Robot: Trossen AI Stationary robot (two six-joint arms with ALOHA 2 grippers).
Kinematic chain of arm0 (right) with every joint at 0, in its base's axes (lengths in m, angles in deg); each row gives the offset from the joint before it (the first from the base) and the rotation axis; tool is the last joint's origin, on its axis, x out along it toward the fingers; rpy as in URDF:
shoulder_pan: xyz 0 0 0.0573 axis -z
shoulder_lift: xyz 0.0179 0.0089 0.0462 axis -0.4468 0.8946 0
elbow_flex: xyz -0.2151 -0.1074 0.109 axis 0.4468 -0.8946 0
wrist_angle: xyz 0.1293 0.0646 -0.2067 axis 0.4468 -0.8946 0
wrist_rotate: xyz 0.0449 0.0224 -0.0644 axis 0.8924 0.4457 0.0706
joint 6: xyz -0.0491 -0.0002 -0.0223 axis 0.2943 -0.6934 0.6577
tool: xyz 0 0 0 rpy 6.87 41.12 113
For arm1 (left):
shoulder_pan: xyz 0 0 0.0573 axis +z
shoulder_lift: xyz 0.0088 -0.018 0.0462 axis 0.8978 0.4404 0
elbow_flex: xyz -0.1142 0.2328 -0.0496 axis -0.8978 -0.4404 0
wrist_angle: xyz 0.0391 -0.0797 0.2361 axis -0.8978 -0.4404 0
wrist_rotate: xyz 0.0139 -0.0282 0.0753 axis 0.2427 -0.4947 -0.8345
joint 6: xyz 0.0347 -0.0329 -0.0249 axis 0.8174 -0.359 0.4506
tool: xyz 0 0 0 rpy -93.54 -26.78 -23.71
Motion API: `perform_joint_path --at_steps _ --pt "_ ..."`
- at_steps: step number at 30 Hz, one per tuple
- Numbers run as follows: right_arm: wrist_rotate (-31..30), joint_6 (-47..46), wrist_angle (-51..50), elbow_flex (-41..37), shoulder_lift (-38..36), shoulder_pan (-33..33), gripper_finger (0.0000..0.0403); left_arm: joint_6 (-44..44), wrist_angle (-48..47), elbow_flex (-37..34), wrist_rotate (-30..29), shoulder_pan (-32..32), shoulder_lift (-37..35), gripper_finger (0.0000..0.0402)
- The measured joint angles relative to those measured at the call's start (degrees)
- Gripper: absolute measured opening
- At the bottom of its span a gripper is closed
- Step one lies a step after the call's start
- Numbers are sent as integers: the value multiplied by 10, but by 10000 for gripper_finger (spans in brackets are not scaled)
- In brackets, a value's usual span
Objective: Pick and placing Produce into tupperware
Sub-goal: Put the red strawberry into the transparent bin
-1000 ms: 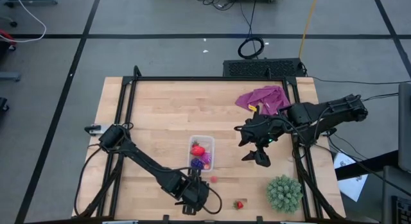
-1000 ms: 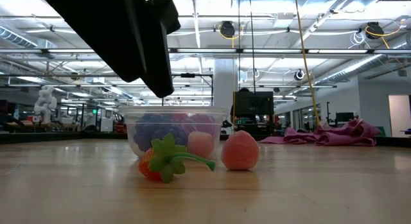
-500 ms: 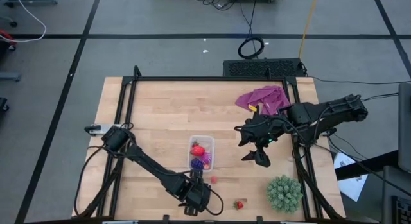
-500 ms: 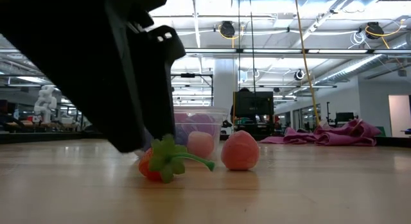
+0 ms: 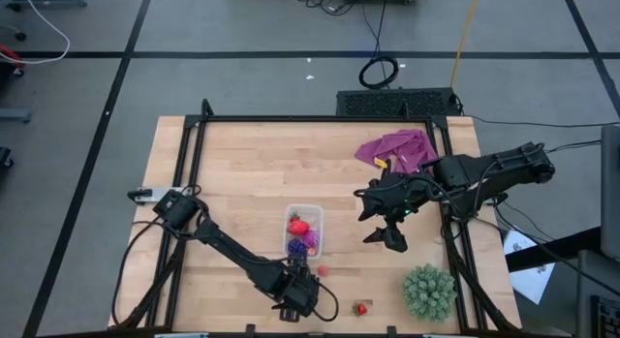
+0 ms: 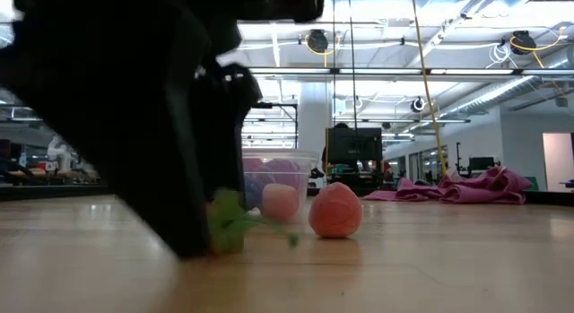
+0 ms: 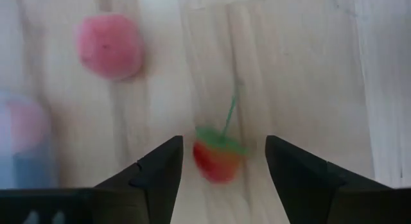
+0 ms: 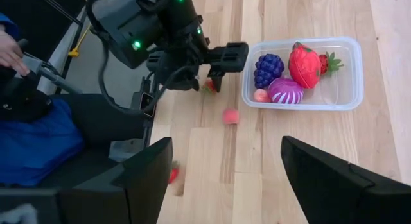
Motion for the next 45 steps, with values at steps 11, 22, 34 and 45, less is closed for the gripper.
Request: perform_joint_path --at_steps 11,22,34,45 --pt "0 0 15 0 0 0 283 -3 6 2 11 3 16 227" --pt "0 0 20 0 0 0 283 -30 -17 1 11 2 14 227" --pt "0 0 20 0 0 0 283 -47 -23 1 14 2 12 227" --pt "0 0 20 0 0 0 283 -61 -28 0 22 3 11 170"
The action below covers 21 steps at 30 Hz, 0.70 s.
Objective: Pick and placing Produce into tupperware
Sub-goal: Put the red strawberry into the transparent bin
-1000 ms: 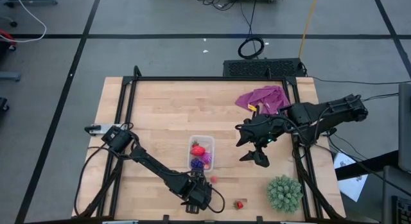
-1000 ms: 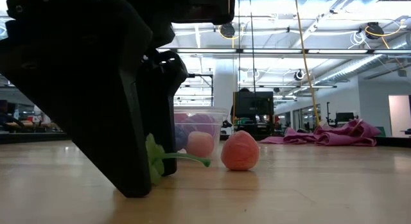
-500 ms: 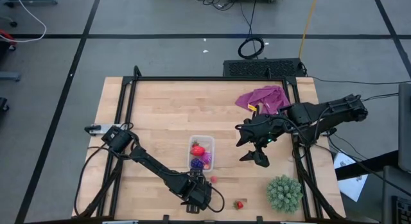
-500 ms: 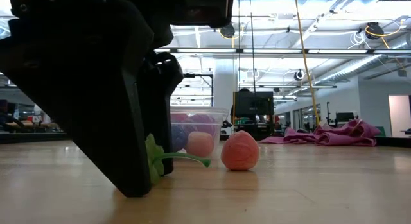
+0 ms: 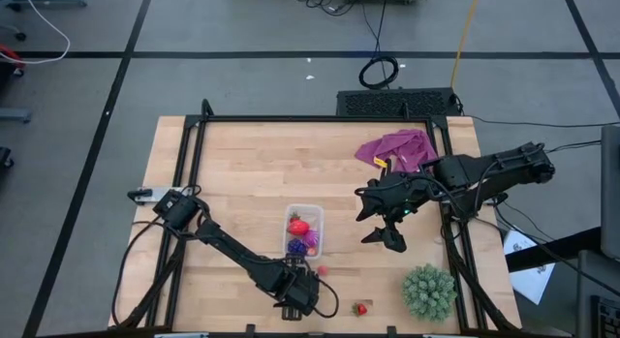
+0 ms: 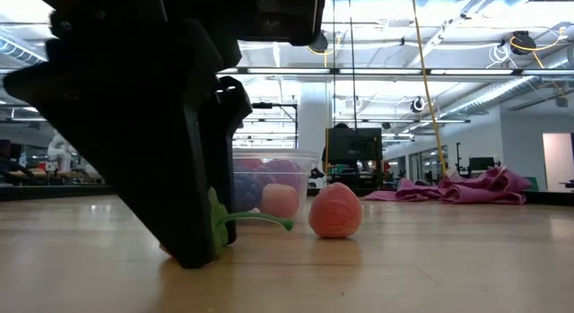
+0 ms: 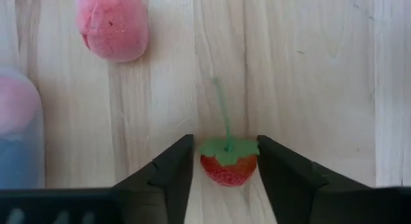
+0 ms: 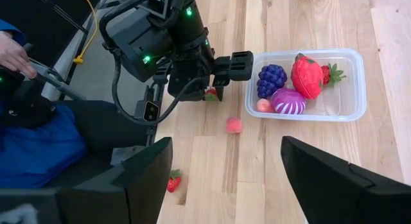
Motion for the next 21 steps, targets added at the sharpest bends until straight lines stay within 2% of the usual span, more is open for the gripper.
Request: perform_joint_path --at_steps 7,15,21 --pt "0 0 0 0 0 0 283 -5 -1 -1 2 0 -3 130" --pt "0 0 0 0 0 0 283 -10 -1 -3 4 -1 -39 141" --pt "0 0 -1 0 0 0 283 -19 8 -2 -7 0 -86 134"
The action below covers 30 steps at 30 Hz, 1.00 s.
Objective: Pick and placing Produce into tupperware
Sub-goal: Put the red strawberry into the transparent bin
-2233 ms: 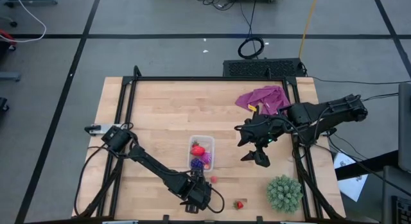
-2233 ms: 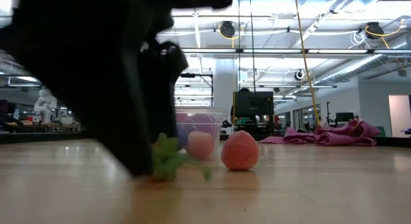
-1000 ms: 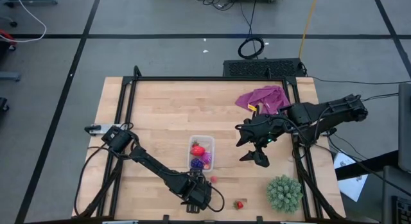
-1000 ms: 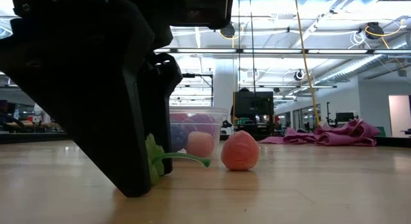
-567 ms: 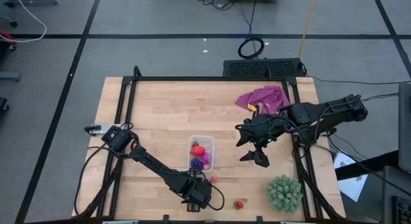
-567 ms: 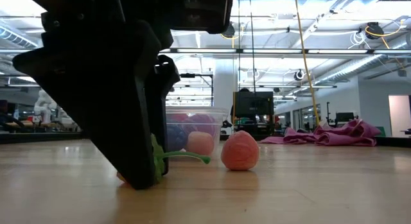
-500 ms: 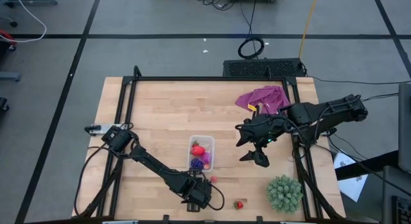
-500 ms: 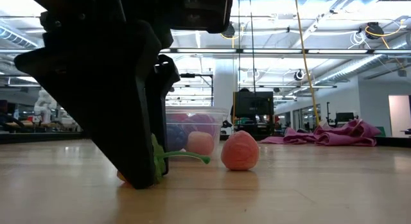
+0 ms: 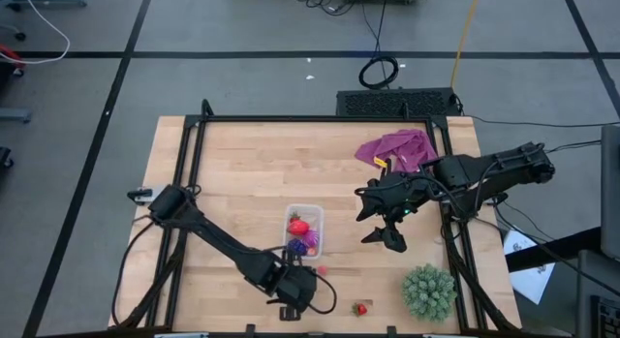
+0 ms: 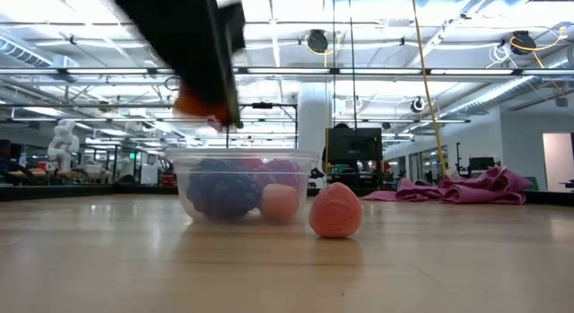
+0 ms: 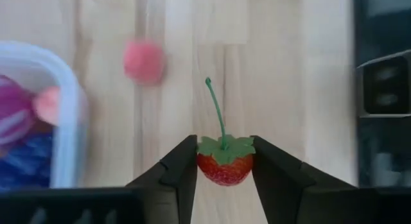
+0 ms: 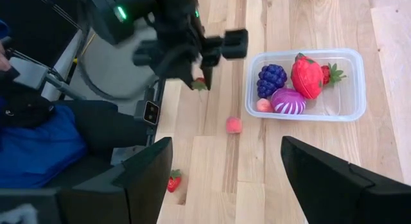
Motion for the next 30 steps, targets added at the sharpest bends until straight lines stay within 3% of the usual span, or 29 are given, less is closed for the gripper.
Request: perform_joint_path --at_steps 5,12,21,30 --pt "2 0 -1 0 0 0 283 26 7 2 -18 1 -47 133" --pt "2 0 -2 0 0 0 283 124 -12 3 -87 34 -91 134" --pt "2 0 -4 0 0 0 283 103 -125 0 -54 129 -88 134" --pt "2 2 -5 0 0 0 283 129 -101 0 -30 153 -88 134"
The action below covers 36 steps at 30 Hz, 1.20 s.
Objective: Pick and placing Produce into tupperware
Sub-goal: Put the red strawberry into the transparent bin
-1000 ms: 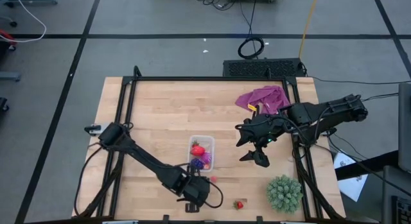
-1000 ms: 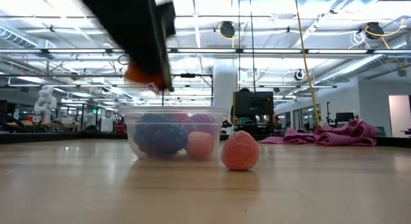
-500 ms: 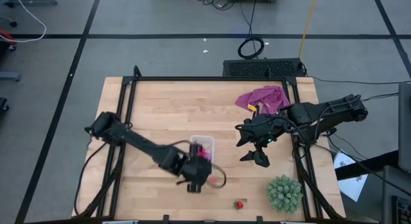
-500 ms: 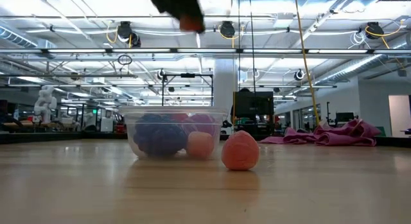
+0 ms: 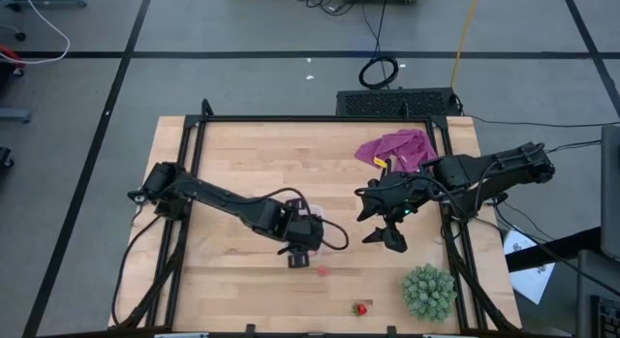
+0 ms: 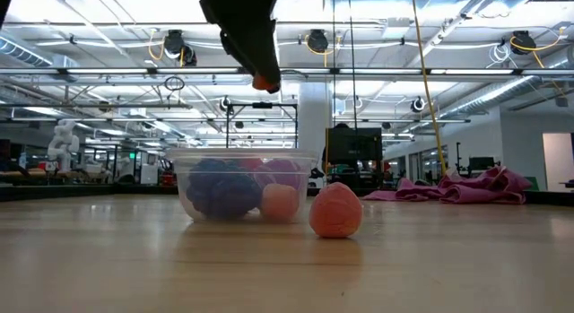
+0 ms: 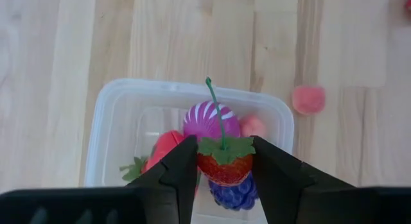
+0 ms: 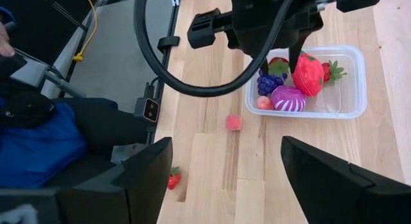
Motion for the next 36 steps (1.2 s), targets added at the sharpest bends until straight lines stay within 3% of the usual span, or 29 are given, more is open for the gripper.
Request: perform_joint_path --at_steps 19,36 --pt "0 0 -13 0 0 0 283 52 22 0 -1 45 72 134" --pt "0 -2 -16 0 0 0 283 48 60 -28 0 60 74 134"
